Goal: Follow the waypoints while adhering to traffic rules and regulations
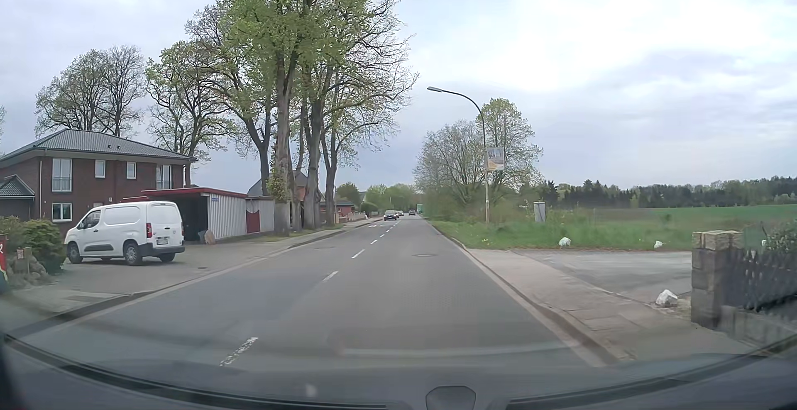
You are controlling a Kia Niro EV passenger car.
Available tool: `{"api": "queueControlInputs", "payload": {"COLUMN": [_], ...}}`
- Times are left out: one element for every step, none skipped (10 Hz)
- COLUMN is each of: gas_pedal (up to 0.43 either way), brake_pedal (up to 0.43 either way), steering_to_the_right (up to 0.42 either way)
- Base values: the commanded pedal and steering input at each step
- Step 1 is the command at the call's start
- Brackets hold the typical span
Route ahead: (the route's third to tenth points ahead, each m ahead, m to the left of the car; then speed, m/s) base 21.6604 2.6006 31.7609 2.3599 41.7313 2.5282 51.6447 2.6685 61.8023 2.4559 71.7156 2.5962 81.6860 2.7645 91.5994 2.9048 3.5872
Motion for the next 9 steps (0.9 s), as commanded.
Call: {"api": "queueControlInputs", "payload": {"gas_pedal": [0.000,0.000,0.000,0.000,0.000,0.000,0.000,0.000,0.000], "brake_pedal": [0.000,0.000,0.000,0.000,0.000,0.000,0.000,0.000,0.000], "steering_to_the_right": [-0.003,-0.003,-0.003,-0.003,-0.003,-0.003,-0.003,-0.003,-0.003]}}
